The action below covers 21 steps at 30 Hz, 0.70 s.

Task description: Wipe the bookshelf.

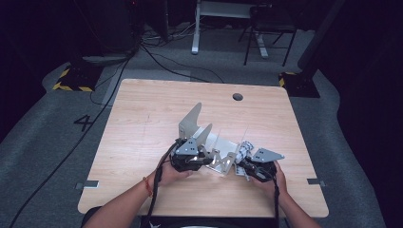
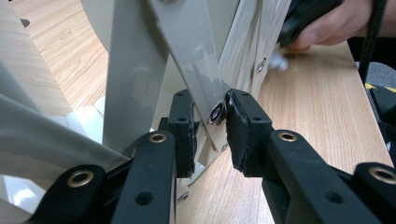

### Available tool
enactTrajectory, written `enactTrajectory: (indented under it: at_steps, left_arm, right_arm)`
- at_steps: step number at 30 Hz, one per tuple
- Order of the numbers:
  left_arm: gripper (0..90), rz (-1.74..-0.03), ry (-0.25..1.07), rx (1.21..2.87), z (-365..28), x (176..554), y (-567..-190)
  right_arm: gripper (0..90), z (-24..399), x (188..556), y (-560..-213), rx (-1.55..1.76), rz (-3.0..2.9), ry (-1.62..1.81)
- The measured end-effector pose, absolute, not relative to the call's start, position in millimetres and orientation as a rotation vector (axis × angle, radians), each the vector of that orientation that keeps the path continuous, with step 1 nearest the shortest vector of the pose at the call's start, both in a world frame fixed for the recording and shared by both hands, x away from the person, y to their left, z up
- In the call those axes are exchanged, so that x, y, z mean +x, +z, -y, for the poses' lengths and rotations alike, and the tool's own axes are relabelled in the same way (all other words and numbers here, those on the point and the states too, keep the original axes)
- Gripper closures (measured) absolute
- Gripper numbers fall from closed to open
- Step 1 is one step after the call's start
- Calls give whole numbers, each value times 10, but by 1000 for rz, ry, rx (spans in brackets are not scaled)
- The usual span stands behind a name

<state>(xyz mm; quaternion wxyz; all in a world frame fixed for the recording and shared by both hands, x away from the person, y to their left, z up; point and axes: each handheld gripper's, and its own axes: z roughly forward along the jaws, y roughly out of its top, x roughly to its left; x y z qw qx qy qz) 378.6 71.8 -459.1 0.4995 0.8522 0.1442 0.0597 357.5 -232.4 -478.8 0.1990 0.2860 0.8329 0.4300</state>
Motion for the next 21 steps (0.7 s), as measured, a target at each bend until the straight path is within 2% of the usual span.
enactTrajectory:
  at_steps: [8, 11, 15, 21]
  left_arm:
    - [722, -358, 137, 2057, -715, 3788, -4593]
    - [722, -358, 136, 2058, -718, 3789, -4593]
    - [722, -357, 137, 2059, -718, 3787, -4592]
    - [722, -357, 132, 2059, -720, 3794, -4593]
  right_arm:
    - [788, 2388, 3254, -4133, 648, -2119, 1446]
    - [788, 2361, 3165, -4067, 593, -2126, 1448]
    - [787, 2263, 3180, -4231, 561, -2278, 1372]
    - [786, 2127, 3336, -4772, 601, -2514, 1135]
